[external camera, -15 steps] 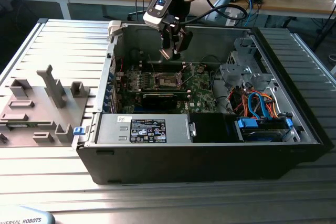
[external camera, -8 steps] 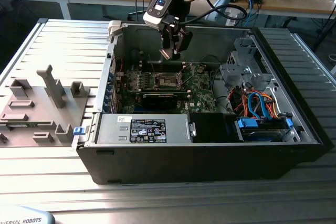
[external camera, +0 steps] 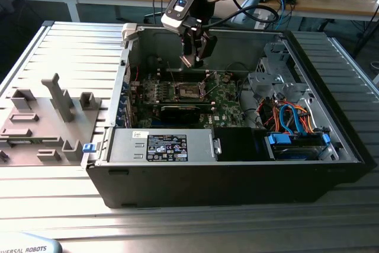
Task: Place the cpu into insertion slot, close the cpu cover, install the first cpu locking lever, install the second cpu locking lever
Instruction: 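Place the cpu into insertion slot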
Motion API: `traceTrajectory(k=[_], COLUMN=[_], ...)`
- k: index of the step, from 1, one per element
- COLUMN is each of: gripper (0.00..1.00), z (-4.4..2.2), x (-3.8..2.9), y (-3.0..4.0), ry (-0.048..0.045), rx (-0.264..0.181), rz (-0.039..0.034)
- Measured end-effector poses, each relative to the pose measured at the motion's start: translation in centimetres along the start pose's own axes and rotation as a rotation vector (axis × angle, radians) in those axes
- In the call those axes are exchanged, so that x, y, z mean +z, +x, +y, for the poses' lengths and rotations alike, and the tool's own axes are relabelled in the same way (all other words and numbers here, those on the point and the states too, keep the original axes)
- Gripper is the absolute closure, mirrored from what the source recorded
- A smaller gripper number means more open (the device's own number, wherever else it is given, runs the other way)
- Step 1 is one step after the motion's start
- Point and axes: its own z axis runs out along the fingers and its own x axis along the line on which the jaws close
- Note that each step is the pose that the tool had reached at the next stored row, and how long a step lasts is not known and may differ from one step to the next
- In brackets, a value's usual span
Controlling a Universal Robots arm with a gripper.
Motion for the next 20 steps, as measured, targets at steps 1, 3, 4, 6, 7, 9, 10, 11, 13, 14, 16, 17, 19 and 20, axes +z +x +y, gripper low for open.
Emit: traceTrajectory(k=[1, 3, 4, 6, 7, 9, 10, 11, 13, 14, 16, 17, 19, 20], gripper=[0.46, 0.46, 0.46, 0.46, 0.46, 0.46, 0.46, 0.46, 0.46, 0.46, 0.46, 0.46, 0.46, 0.46], z=[0.00, 0.00, 0.00, 0.00, 0.00, 0.00, 0.00, 0.00, 0.00, 0.00, 0.00, 0.00, 0.00, 0.00], x=[0.01, 0.01, 0.01, 0.02, 0.02, 0.03, 0.04, 0.04, 0.05, 0.05, 0.06, 0.06, 0.08, 0.08], y=[0.00, 0.00, 0.00, 0.00, 0.00, 0.00, 0.00, 0.00, 0.00, 0.00, 0.00, 0.00, 0.00, 0.00], ry=[-0.0001, 0.0000, 0.0000, 0.0000, 0.0000, 0.0000, 0.0000, 0.0000, 0.0001, 0.0001, 0.0001, 0.0001, 0.0001, 0.0002], rx=[0.001, 0.002, 0.003, 0.004, 0.005, 0.007, 0.009, 0.010, 0.011, 0.012, 0.014, 0.015, 0.018, 0.019], rz=[0.0000, 0.0000, 0.0000, -0.0001, -0.0001, -0.0001, -0.0001, -0.0002, -0.0001, -0.0002, -0.0002, -0.0002, -0.0002, -0.0002])
